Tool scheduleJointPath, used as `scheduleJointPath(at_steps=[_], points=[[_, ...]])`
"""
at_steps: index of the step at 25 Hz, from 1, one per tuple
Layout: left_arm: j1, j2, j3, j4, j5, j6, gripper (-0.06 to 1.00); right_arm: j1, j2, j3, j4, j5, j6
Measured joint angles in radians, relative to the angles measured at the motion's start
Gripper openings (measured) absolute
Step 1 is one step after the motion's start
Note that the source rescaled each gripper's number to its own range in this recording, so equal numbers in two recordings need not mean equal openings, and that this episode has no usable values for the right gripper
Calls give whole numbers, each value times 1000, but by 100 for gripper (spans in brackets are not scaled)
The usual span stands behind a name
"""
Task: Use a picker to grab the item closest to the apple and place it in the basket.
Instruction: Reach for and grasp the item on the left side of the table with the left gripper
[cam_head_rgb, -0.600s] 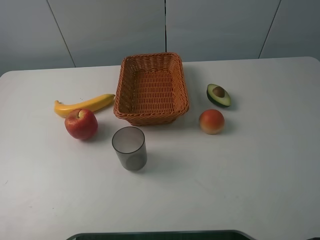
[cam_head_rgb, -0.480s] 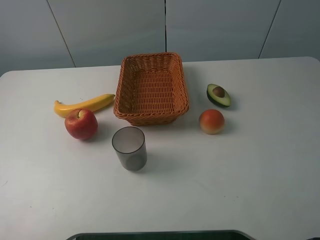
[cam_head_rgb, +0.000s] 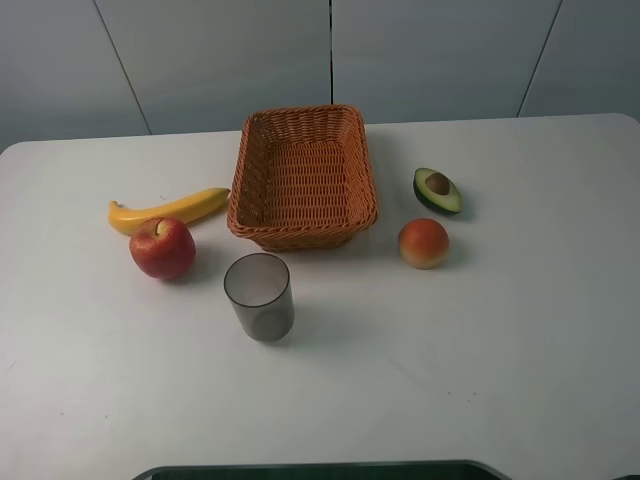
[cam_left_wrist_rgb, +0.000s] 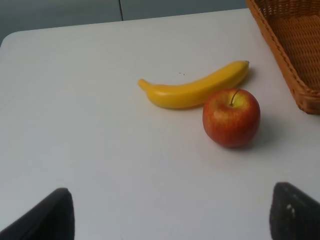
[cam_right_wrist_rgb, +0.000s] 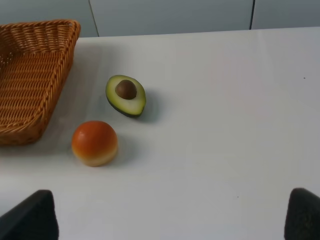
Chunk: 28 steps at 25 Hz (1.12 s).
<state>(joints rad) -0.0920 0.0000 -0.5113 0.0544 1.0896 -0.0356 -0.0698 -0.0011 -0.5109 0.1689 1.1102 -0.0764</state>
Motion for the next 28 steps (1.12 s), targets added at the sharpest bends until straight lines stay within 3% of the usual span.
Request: scheduleJointPath(at_steps=[23,28], points=[[0,0,0,2,-7,19,100,0,0,0,0,0,0],[0,135,-51,0,-149,134,100,0,0,0,0,0,0]])
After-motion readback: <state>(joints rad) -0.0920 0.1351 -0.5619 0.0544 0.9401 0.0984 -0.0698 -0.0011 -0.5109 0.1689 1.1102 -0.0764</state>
